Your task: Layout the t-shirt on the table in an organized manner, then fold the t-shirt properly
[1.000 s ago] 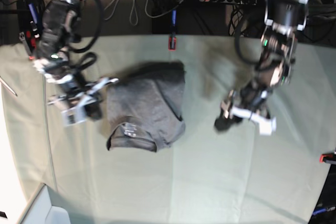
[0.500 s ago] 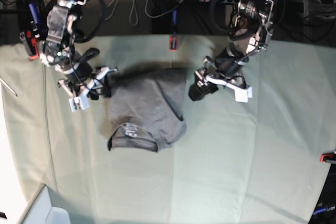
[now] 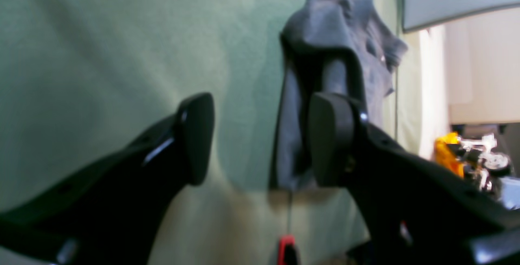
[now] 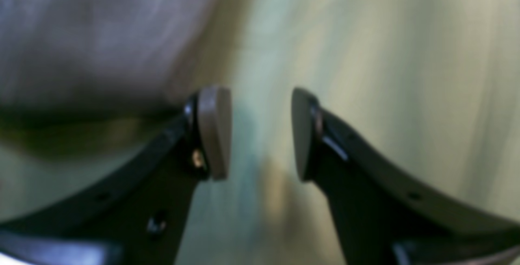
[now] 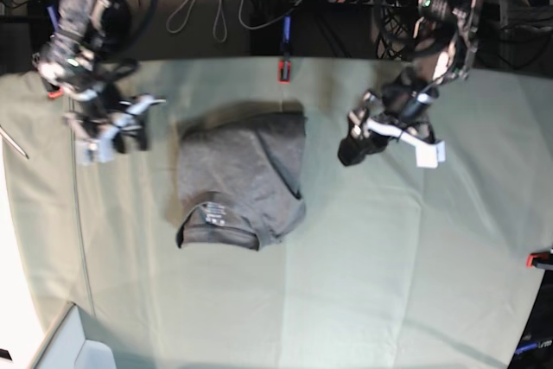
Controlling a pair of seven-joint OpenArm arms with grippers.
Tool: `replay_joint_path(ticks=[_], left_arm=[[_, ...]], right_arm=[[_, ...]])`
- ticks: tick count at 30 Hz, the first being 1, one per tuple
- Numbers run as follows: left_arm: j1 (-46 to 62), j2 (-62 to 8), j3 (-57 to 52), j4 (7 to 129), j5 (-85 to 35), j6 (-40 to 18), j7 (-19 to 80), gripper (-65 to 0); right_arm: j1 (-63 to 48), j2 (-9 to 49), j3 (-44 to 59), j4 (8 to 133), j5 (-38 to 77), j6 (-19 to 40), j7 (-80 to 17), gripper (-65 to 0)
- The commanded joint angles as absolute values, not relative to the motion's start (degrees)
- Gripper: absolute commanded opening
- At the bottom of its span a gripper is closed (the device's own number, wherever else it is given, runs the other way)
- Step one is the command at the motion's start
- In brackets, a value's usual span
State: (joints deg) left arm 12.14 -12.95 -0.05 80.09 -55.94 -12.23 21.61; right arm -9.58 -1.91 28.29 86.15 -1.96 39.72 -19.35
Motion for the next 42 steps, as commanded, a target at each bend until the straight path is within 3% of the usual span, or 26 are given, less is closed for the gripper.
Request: replay_joint_path(ticks=[1,9,12,16,21,25,28,32,37,38,42], left_arm=[[13.76,-13.93,-0.31,82.51,-56.84,-13.14,21.14,-28.7],[28.62,-21.93,-0.48,91.74,-56.84,-13.14,20.70,-29.5],[33.01,-22.99,-0.48,91.30,-56.75,-13.14,20.62,-35.1],[36.88,-22.99,-0.48,89.98,-56.66,-13.14,20.62,-45.8],[38.11,-22.55,-0.13,84.44,-56.66,-13.14,20.53,-50.4],[37.32,-19.12,-1.01,74.59,-55.87,-13.14,18.95,-50.4],[35.21,-15.87,-1.45,67.03,-48.66,-13.14,12.70,-50.5],[32.13,-11.65,-1.98,58.77,-35.91,-13.14,7.08,-50.5],[23.69,-8.66,-2.07,39.69,-30.46,-13.14,3.47,-50.4],[21.14,-8.40,-1.98,33.71,-30.37,-13.41,1.89,-50.3],[11.47,-6.99,-1.36,13.41,-29.85,-13.32,-6.02,-50.3]], right_arm=[[-10.59,-2.07,29.49,88.75,-0.75,40.00,-18.24,-39.5],[-19.91,-4.62,36.44,93.41,-0.66,40.00,-18.33,-40.0],[-21.14,-4.70,38.55,91.21,-0.48,40.00,-20.09,-40.7],[-23.25,-4.62,39.69,88.40,-0.48,40.00,-21.23,-50.0],[-25.98,-4.79,39.43,83.47,-0.48,40.00,-21.14,-65.0],[-26.51,-4.26,38.02,76.70,-0.48,40.00,-20.88,-65.0],[-26.24,-1.98,33.89,67.74,-0.57,40.00,-17.54,-65.0],[-25.19,1.36,25.36,54.81,-0.66,40.00,-9.27,-65.0],[-23.25,1.71,17.89,41.89,-0.75,40.00,1.89,-65.0],[-22.46,1.71,15.52,38.90,-0.84,39.34,3.91,-65.0],[-18.51,2.86,6.20,26.42,-0.84,26.33,12.00,-65.0]])
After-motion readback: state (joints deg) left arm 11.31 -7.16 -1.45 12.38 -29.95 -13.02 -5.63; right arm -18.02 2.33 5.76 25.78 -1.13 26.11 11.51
